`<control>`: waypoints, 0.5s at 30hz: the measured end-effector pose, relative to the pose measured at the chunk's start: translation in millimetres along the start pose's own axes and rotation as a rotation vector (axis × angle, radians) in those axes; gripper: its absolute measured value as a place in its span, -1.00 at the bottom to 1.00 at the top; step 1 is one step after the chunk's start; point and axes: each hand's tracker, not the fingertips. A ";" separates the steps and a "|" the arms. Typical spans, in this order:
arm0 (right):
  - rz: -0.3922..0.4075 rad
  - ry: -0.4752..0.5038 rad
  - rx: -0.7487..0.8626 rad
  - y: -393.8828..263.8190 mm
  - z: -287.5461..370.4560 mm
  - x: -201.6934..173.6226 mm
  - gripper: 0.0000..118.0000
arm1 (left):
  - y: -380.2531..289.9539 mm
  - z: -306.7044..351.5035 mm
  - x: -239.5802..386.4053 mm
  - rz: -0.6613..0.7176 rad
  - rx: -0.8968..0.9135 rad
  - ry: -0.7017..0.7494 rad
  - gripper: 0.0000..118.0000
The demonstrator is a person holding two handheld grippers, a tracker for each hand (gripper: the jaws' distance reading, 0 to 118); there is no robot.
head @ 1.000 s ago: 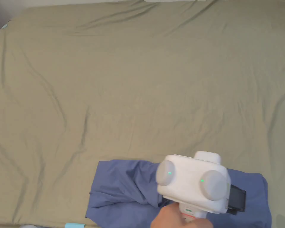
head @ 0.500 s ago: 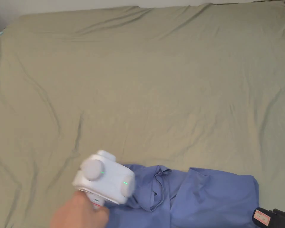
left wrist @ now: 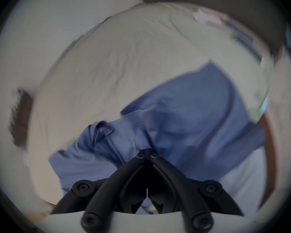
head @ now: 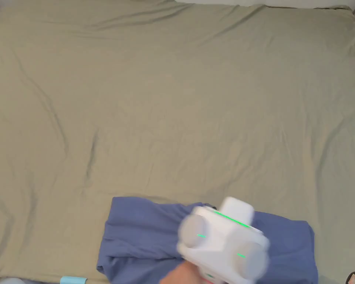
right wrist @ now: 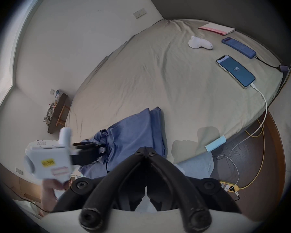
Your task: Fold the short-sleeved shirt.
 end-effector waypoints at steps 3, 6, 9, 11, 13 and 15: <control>0.034 0.016 -0.011 1.2 -15.3 -13.9 -1.00 | -20.1 34.3 -99.2 0.281 0.050 -0.196 -1.00; 0.099 0.026 -0.043 1.2 -38.3 -33.6 -1.00 | -48.8 53.6 -181.4 0.390 0.106 -0.212 -1.00; 0.146 0.010 -0.064 1.3 -57.3 -51.8 -1.00 | -63.7 58.7 -232.8 0.441 0.098 -0.181 -1.00; 0.161 0.011 -0.076 0.2 -63.9 -66.9 -1.00 | -70.5 52.4 -261.6 0.473 0.083 -0.200 -1.00; 0.162 0.018 -0.084 -0.8 -66.6 -74.2 -1.00 | -73.5 45.9 -270.6 0.502 0.063 -0.243 -1.00; 0.165 0.021 -0.094 2.7 -70.7 -74.4 -1.00 | -74.8 37.7 -280.4 0.529 0.070 -0.282 -1.00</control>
